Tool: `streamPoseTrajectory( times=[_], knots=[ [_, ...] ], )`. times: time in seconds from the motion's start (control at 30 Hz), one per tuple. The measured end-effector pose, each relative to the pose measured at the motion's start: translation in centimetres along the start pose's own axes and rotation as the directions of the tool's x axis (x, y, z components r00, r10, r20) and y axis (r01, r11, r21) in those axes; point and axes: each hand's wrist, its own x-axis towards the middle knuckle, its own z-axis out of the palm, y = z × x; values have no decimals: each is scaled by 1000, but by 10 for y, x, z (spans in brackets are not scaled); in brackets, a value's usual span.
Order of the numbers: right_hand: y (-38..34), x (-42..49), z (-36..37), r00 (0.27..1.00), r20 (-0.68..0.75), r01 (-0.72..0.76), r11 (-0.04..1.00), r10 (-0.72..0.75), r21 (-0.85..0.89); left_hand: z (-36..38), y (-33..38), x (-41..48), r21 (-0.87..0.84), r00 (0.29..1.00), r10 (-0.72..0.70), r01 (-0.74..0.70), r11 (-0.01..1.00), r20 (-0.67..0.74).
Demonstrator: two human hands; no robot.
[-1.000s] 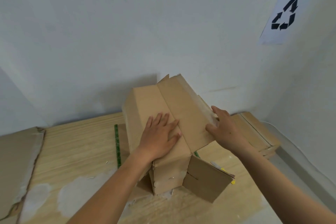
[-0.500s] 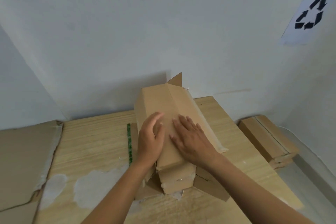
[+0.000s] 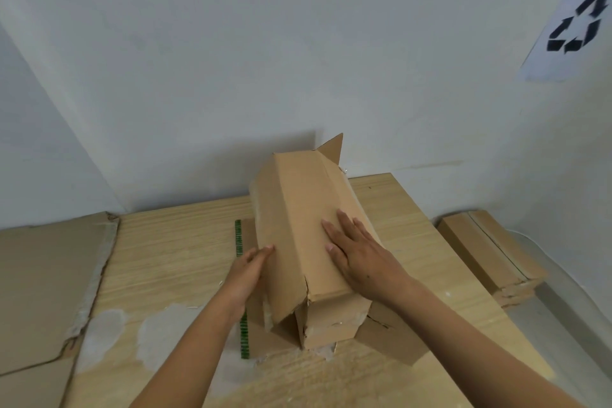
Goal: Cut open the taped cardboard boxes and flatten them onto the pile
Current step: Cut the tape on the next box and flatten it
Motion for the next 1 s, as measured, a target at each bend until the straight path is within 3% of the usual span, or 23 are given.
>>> streamPoseTrajectory(
  times=[0.17, 0.27, 0.4, 0.5, 0.6, 0.73, 0.83, 0.9, 1.0],
  knots=[
    [1, 0, 0, 1000, -10, 7, 1000, -8, -26, -27, 30, -11, -22, 964, 141, -150, 988, -223],
    [-1, 2, 0, 1000, -7, 9, 999, -9, -31, -41, 51, -25, -24, 935, 257, -271, 962, -246],
    [-3, 3, 1, 1000, -10, 8, 999, -8, -43, -32, 86, -53, -33, 894, 440, -444, 896, -89],
    [-4, 3, 1, 998, -70, 7, 1000, -8, -24, -5, 103, -63, 56, 858, 509, -512, 857, 60],
    [1, 0, -1, 962, -270, 39, 999, -30, 30, 23, 111, -58, 107, 841, 535, -541, 834, 87],
    [16, -5, -14, 842, -540, 75, 988, 11, 137, 61, 118, -49, 220, 816, 547, -577, 787, 185],
    [25, -9, -32, 784, -621, 125, 976, 12, 177, 93, 110, -37, 389, 763, 600, -642, 660, 241],
    [27, -9, -45, 763, -646, 133, 973, 22, 190, 106, 98, -27, 555, 776, 563, -613, 563, 285],
    [24, -6, -58, 789, -614, 128, 973, 17, 192, 109, 78, -13, 709, 778, 524, -583, 397, 347]
  ],
)
